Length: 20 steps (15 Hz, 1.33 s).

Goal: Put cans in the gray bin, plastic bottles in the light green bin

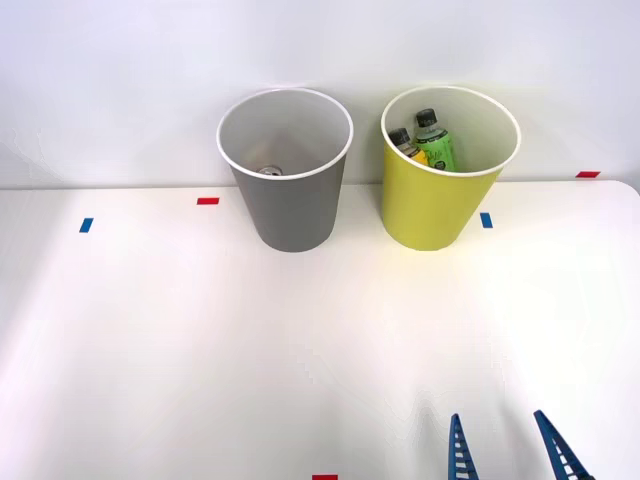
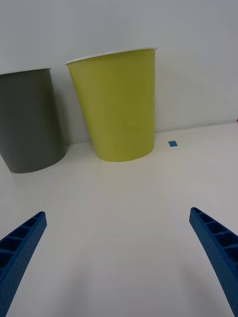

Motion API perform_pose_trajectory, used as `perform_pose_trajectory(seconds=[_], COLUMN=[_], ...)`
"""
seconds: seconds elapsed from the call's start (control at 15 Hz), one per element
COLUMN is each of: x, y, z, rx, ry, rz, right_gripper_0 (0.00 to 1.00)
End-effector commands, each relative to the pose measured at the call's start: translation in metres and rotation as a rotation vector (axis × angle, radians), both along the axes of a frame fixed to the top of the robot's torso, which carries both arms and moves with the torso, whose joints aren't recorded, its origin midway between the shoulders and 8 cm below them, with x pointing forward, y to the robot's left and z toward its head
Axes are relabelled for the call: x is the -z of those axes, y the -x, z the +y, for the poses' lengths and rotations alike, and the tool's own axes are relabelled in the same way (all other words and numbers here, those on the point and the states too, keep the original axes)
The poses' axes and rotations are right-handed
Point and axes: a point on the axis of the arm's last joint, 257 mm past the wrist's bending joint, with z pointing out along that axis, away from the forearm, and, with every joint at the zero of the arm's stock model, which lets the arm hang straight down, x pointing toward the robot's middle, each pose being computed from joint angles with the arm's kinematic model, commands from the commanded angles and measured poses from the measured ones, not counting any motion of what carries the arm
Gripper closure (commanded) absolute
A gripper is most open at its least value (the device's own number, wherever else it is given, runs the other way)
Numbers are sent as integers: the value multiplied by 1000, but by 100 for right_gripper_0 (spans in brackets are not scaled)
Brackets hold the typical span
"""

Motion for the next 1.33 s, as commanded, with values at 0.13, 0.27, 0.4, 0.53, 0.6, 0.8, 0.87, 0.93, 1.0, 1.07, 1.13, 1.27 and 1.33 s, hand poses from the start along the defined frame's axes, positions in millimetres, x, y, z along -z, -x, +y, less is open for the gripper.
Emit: perform_pose_trajectory(seconds=[0.13, 0.27, 0.4, 0.53, 0.6, 0.8, 0.87, 0.93, 1.0, 1.07, 1.13, 1.27, 1.33], x=[0, 0, 0, 0, 0, 0, 0, 0, 0, 0, 0, 0, 0], y=[0, 0, 0, 0, 0, 0, 0, 0, 0, 0, 0, 0, 0], z=[0, 0, 0, 0, 0, 0, 0, 0, 0, 0, 0, 0, 0], rx=[0, 0, 0, 0, 0, 0, 0, 0, 0, 0, 0, 0, 0], ry=[0, 0, 0, 0, 0, 0, 0, 0, 0, 0, 0, 0, 0], rz=[0, 0, 0, 0, 0, 0, 0, 0, 0, 0, 0, 0, 0], right_gripper_0=[0, 0, 0, 0, 0, 0, 0, 0, 0, 0, 0, 0, 0])
